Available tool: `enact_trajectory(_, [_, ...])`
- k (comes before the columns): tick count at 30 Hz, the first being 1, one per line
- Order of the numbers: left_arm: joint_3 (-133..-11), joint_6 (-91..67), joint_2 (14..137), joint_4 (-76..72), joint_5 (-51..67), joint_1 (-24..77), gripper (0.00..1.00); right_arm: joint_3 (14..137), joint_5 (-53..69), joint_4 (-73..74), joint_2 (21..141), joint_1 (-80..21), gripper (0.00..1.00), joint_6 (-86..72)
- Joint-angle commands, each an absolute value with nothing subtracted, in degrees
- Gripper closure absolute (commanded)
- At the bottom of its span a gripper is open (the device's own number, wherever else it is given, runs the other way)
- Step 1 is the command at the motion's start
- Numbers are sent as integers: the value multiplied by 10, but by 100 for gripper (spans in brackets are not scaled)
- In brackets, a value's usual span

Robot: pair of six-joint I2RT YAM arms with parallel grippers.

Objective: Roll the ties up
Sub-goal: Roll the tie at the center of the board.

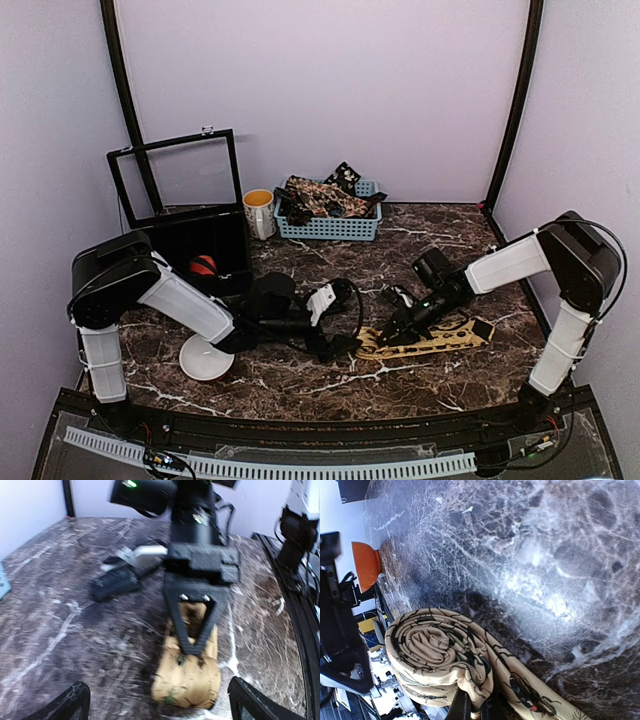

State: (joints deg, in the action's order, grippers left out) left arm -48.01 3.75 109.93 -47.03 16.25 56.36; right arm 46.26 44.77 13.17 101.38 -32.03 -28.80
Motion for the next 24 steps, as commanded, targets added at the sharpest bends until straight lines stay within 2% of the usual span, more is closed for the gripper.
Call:
enact_trajectory(1, [-506,64,1157,-490,238,575,2,437,388,152,1041,-310,100,-275])
enact_trajectory(11, [-604,83,1268,-479,247,589,11,431,397,148,1054,-305,100,-261])
enact_trajectory(14, [-625,101,1290,-458,231,597,19,434,397,153,1052,-306,99,-256])
enact_trajectory(17, [-625,119,1290,-429,206,599,38,446,393,169,1039,-305,90,-254])
enact_trajectory(19, [-611,130,1279,-406,196,599,49,460,387,188,1022,-306,78,-254])
enact_trajectory(24, [-570,130,1252,-380,188,599,54,493,413,209,970,-308,56,-287])
